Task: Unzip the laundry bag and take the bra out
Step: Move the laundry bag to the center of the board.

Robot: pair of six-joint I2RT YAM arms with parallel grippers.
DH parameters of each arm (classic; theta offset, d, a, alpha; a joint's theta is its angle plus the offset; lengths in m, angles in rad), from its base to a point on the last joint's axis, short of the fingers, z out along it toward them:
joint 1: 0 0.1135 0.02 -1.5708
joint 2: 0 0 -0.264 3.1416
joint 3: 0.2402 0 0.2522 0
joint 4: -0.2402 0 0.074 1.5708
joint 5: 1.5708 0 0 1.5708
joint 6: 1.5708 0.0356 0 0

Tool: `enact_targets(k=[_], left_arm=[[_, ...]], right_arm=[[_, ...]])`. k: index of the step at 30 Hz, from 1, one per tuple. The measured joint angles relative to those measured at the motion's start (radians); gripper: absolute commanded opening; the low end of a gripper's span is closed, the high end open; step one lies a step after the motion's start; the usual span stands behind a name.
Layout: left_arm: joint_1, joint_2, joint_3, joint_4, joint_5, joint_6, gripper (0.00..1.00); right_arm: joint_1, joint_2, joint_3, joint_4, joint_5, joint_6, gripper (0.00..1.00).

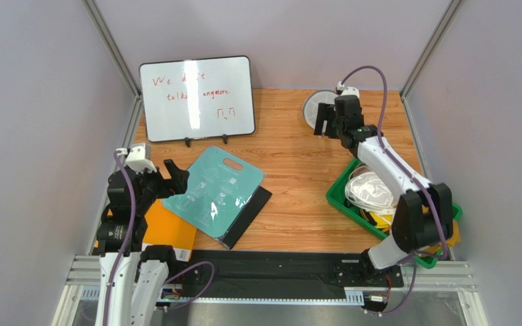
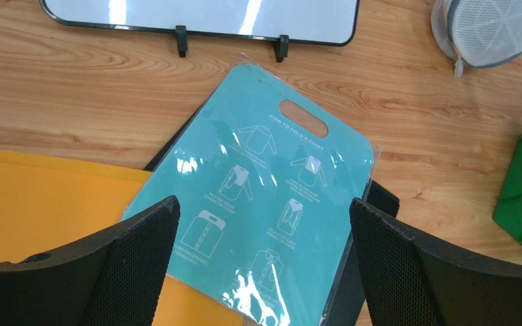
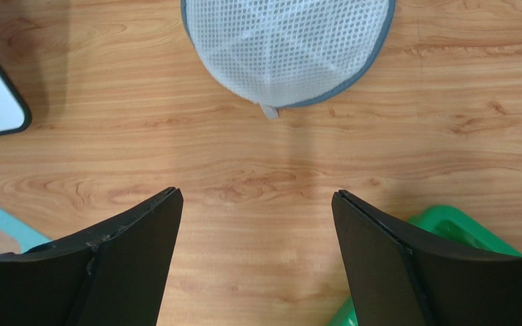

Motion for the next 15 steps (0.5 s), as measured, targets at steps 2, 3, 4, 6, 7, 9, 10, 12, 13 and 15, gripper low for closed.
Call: enact_targets(k=[2, 3, 4, 6, 7, 9, 10, 12, 13, 15], left_arm=[[0.000, 0.004, 0.000, 0.000, 0.009, 0.000, 0.99], [0.000, 0.007, 0.000, 0.000, 0.016, 0.000, 0.99], [0.000, 0.009, 0.000, 0.000, 0.019, 0.000, 0.99], [0.000, 0.011, -0.001, 0.000, 0.026, 0.000, 0.99], [0.000, 0.010, -0.002, 0.001, 0.027, 0.001, 0.99], [0.000, 0.011, -0.004, 0.000, 0.031, 0.001, 0.99], [0.000, 0.011, -0.005, 0.001, 0.034, 0.001, 0.99], [0.000, 0.011, -0.005, 0.001, 0.038, 0.001, 0.99], [0.000, 0.011, -0.005, 0.001, 0.041, 0.001, 0.99], [0.000, 0.011, -0.005, 0.001, 0.044, 0.002, 0.99]], right_arm=[[-0.018, 0.095, 0.070, -0.006, -0.003, 0.005, 0.87], [-0.037, 0.149, 0.112, -0.008, -0.014, 0.011, 0.87], [-0.051, 0.180, 0.137, -0.006, -0.020, 0.016, 0.87], [-0.093, 0.251, 0.194, -0.010, -0.045, 0.028, 0.86], [-0.111, 0.275, 0.214, -0.008, -0.055, 0.034, 0.86], [-0.149, 0.321, 0.244, -0.006, -0.090, 0.047, 0.84], [-0.171, 0.340, 0.254, -0.002, -0.113, 0.054, 0.84], [-0.208, 0.377, 0.265, 0.008, -0.172, 0.069, 0.83], [-0.224, 0.392, 0.268, 0.013, -0.197, 0.074, 0.83], [-0.249, 0.420, 0.270, 0.028, -0.237, 0.085, 0.83]])
